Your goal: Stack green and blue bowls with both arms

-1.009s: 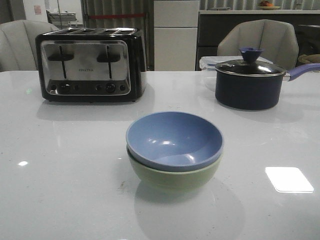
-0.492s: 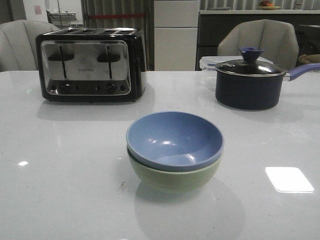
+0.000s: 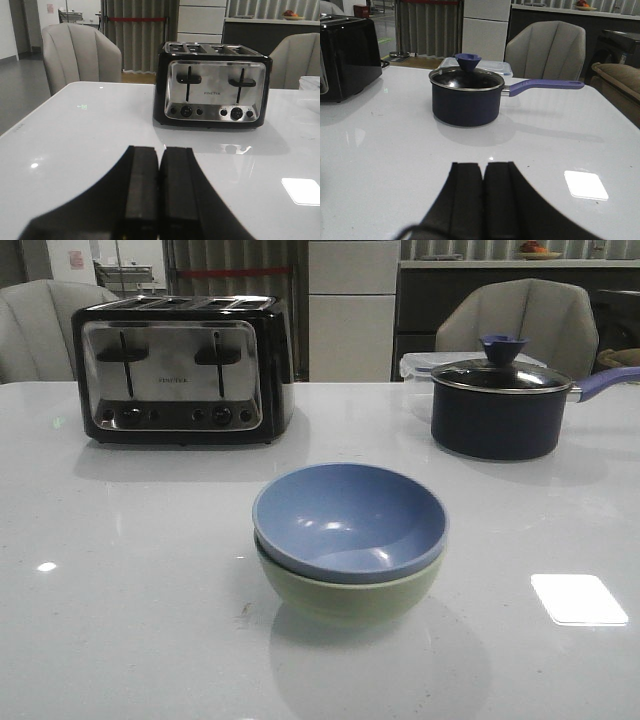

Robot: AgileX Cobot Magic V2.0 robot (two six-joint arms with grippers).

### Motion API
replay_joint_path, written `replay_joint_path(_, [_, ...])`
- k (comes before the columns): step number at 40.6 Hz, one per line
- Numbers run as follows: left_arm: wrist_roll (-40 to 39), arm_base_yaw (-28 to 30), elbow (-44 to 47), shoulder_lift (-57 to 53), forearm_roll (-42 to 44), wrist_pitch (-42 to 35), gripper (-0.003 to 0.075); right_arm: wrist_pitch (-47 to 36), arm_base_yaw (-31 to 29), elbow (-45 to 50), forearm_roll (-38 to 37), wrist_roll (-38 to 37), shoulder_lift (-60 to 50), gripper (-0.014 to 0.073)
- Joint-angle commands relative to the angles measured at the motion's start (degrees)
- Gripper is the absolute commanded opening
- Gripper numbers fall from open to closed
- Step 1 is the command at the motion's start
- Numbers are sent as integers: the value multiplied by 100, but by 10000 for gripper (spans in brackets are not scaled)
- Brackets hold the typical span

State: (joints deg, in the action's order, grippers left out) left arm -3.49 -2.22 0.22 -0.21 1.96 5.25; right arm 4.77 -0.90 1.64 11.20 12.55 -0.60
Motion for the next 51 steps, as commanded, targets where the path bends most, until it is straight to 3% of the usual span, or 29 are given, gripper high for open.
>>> replay_joint_path(1, [-64,-49,23,-124,-7,-525,93,-630,-1,-21,-133,-300,-116,57])
replay_joint_path(8, [-64,-49,23,-124,-7,-525,93,-666,178,-21,-997,-1515,-116,57])
replay_joint_path(19, [-64,-49,23,-124,-7,-525,93,-1056,153,-21,-1151,-1529,-116,57])
replay_joint_path(51, [-64,-49,23,-124,-7,-525,93,-1040,46,-21,-1202,-1529,-116,57])
